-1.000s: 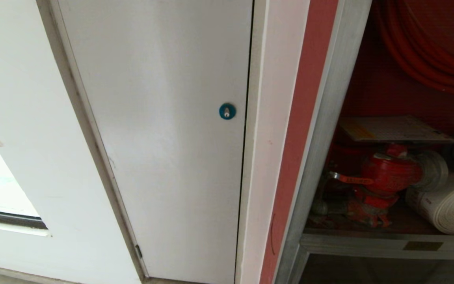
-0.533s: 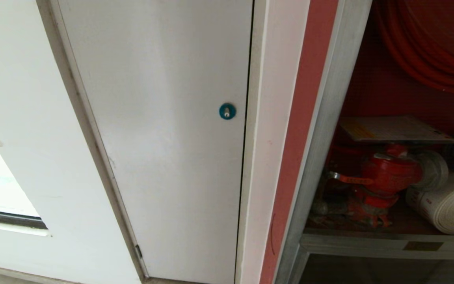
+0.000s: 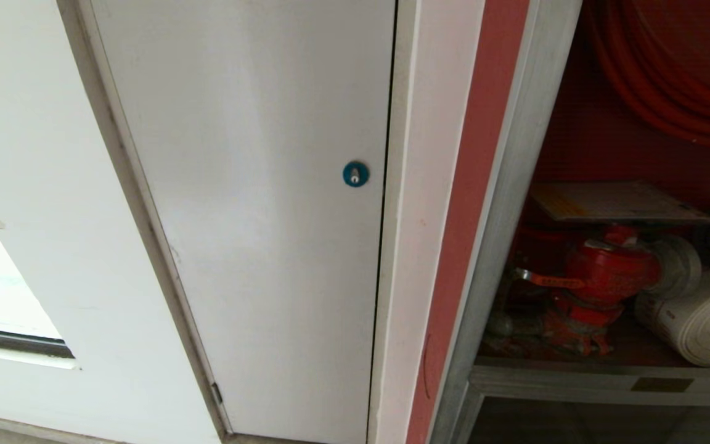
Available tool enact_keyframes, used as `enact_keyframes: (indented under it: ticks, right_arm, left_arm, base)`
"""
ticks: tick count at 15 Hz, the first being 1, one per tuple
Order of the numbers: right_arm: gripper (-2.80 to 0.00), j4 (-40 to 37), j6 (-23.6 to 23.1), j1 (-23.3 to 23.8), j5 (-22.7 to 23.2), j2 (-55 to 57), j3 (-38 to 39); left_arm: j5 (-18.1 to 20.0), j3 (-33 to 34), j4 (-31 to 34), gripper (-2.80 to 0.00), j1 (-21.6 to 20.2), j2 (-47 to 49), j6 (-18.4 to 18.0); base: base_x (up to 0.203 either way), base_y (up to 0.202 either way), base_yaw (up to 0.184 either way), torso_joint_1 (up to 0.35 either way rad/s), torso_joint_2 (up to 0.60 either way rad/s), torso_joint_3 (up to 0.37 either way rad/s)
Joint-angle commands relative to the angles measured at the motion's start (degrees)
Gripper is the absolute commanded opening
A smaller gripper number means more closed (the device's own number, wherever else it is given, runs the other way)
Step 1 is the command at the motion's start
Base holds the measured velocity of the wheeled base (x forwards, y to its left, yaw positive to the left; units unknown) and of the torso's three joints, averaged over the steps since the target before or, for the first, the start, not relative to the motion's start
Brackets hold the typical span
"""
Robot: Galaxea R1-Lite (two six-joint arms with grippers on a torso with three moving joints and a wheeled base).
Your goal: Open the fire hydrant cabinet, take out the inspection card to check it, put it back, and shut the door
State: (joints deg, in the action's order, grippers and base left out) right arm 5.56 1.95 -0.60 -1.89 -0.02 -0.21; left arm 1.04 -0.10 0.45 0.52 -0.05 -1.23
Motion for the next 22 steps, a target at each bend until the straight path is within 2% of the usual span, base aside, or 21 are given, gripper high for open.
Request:
enact_keyframes:
  ticks: [1, 4, 22]
  right_arm:
    - [-2.8, -0.8, 0.1, 0.0, 0.1, 0.0, 0.5]
    - [-2.8, -5.0, 0.5, 0.0, 0.6, 0.0, 0.5]
    - [-2.8, -4.9, 1.3, 0.0, 0.7, 0.0, 0.5]
  left_arm:
    - [0.0, 0.0, 0.0, -2.8, 0.0, 0.0, 0.0]
    - [0.0, 0.0, -0.1, -2.8, 0.0, 0.0, 0.0]
    - [0.0, 0.0, 0.0, -2.8, 0.0, 0.0, 0.0]
  base:
    - [0.0, 0.0, 0.0, 0.0, 0.0, 0.0]
    - [0.0, 0.0, 0.0, 0.0, 0.0, 0.0]
    - [0.0, 0.0, 0.0, 0.0, 0.0, 0.0]
